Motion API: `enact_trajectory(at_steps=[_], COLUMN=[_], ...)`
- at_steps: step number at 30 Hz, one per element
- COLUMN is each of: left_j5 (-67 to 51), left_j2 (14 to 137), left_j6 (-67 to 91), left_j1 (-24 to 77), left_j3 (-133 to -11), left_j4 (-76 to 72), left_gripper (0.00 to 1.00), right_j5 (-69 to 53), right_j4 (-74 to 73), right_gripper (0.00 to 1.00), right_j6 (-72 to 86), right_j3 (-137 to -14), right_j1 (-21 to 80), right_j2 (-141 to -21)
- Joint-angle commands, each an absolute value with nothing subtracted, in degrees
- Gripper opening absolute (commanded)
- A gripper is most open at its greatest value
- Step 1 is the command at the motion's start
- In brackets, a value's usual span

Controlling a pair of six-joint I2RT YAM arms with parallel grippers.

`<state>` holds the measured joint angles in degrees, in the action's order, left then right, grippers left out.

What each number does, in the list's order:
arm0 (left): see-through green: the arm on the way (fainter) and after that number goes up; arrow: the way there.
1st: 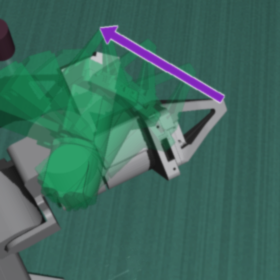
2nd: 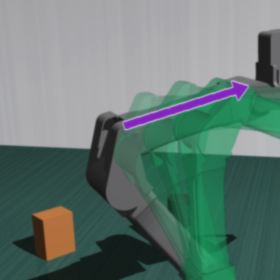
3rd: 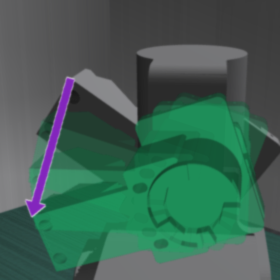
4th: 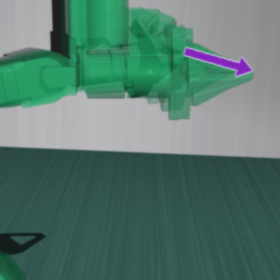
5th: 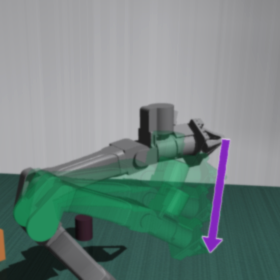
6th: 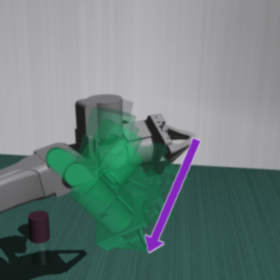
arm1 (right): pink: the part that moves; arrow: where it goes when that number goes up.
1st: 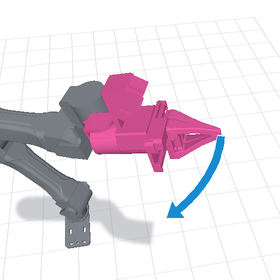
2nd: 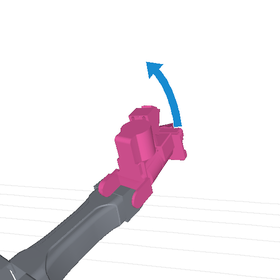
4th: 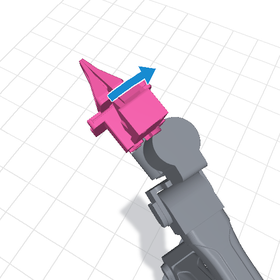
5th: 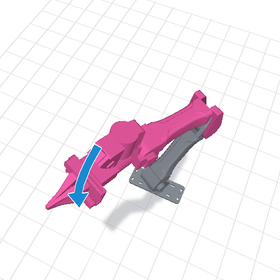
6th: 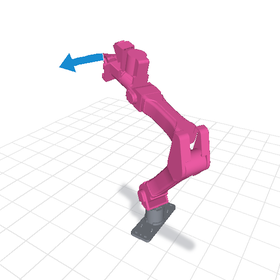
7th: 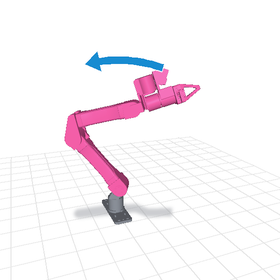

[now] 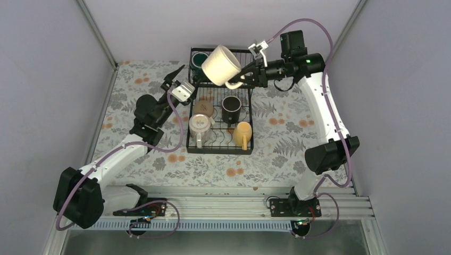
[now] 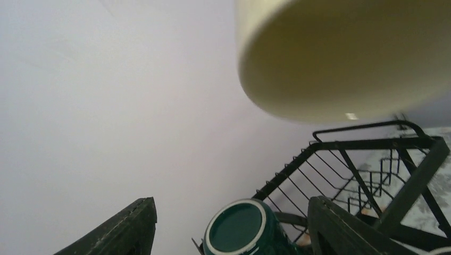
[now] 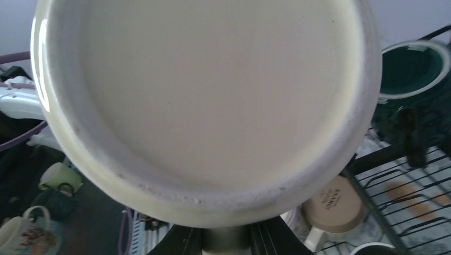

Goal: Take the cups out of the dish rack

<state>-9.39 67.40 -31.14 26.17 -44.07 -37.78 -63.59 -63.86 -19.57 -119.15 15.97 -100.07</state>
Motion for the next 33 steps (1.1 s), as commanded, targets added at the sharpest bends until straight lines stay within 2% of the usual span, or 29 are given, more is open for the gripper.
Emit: enact_trajectory(at_steps=[1, 6, 15, 18, 20, 22, 28, 33], left_j5=[-3.74, -1.15, 2.15, 3.45, 3.77, 4.03, 3.52, 3.94], left_j2=[70.08, 73.12, 75.5, 75.87, 75.85, 75.85, 76.23, 76.67], left_j6=[-32.85, -35.29, -37.25, -38.13, -38.3, -38.22, -37.95, -37.54], left_j1=[29.04, 32.33, 35.11, 35.8, 36.07, 36.32, 36.8, 37.09], left_j3=[-46.88, -47.69, -50.1, -50.1, -49.93, -49.84, -49.98, -50.73], left_j4=[-44.97, -48.62, -52.1, -53.84, -54.38, -54.61, -54.42, -54.23], left_gripper=[0.74, 0.84, 0.79, 0.69, 0.57, 0.48, 0.32, 0.14], right_j5=[-75.44, -77.72, -79.85, -80.42, -81.03, -81.65, -83.01, -83.07], right_j4=[-59.31, -58.97, -56.35, -55.61, -54.86, -54.46, -53.92, -53.92], right_gripper=[0.03, 0.03, 0.03, 0.03, 0.03, 0.03, 0.03, 0.03], right_j6=[-18.15, -17.9, -16.49, -15.99, -15.29, -14.96, -14.14, -14.07], right_j3=[-115.71, -113.98, -108.66, -106.96, -106.32, -106.03, -105.73, -105.42], right_j1=[16.04, 16.01, 16.0, 16.0, 16.0, 16.04, 16.08, 16.12], right_j2=[-99.89, -100.68, -100.01, -99.81, -99.61, -99.74, -100.75, -101.09])
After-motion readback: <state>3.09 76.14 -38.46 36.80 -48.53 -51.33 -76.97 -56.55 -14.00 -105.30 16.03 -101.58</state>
